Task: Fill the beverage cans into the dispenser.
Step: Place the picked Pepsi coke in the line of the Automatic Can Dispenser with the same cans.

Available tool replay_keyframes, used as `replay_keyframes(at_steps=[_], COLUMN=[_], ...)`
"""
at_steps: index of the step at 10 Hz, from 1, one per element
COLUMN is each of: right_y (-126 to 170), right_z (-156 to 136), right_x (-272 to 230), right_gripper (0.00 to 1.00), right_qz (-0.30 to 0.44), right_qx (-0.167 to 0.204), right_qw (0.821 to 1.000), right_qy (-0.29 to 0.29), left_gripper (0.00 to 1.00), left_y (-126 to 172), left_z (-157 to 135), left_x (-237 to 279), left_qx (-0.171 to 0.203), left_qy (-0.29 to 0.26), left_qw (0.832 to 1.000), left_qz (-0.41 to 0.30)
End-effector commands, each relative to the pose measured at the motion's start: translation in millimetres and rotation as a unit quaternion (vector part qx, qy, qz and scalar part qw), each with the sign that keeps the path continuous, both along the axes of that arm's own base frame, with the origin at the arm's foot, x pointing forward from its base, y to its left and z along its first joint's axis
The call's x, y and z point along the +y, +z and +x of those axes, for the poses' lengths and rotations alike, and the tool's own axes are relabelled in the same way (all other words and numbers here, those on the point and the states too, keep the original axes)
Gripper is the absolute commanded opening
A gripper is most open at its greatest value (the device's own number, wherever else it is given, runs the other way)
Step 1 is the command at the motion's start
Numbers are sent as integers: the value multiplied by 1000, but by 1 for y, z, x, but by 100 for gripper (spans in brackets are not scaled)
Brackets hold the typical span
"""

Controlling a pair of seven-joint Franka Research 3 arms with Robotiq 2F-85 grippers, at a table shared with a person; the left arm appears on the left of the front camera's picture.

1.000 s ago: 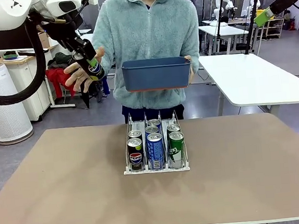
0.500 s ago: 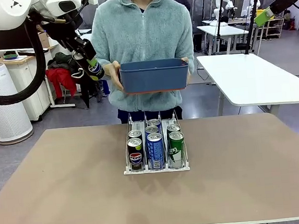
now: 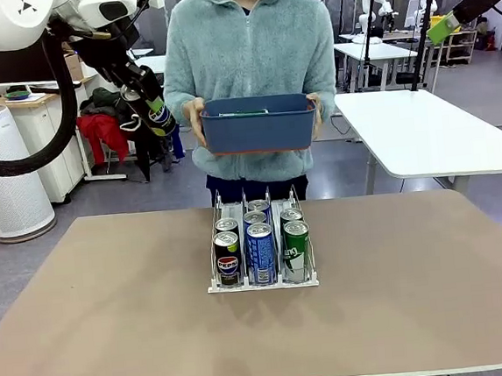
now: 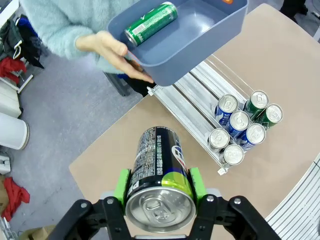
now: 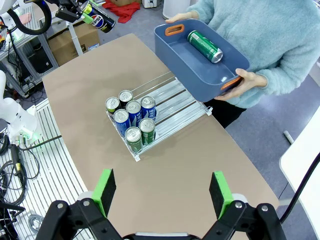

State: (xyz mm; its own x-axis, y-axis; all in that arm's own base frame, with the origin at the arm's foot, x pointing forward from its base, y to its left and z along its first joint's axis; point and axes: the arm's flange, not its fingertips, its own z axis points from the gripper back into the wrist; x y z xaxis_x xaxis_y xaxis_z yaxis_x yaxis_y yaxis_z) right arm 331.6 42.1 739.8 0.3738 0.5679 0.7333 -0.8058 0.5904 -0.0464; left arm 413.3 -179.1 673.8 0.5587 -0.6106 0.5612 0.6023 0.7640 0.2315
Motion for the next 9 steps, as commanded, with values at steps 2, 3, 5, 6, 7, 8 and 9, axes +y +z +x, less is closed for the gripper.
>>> replay_keyframes(at_steps=[2, 3, 5, 6, 7, 8, 9], right_y=[-1, -1, -1, -1, -1, -1, -1], right_z=[0, 0, 0, 0, 0, 0, 0], right_x=[1, 1, 1, 1, 1, 1, 1], right_gripper=[100, 100, 100, 100, 100, 100, 100], right_qz=[-1, -1, -1, -1, -1, -1, -1], right_qx=[1, 1, 1, 1, 1, 1, 1], right_qw=[1000, 1000, 1000, 1000, 1000, 1000, 1000], right_qy=[1, 1, 1, 1, 1, 1, 1], left_gripper=[58, 58, 58, 58, 58, 58, 58], left_y=[-15, -22, -42, -55, -69, -76, -72], left_z=[-9, -16, -28, -35, -36, -39, -40], left_x=[-27, -39, -62, -72, -83, -88, -85], left_qx=[15, 24, 39, 47, 60, 73, 98], left_qy=[70, 70, 78, 79, 81, 62, 29], left_qw=[997, 997, 996, 996, 995, 995, 995], left_qz=[6, 8, 12, 18, 16, 16, -1])
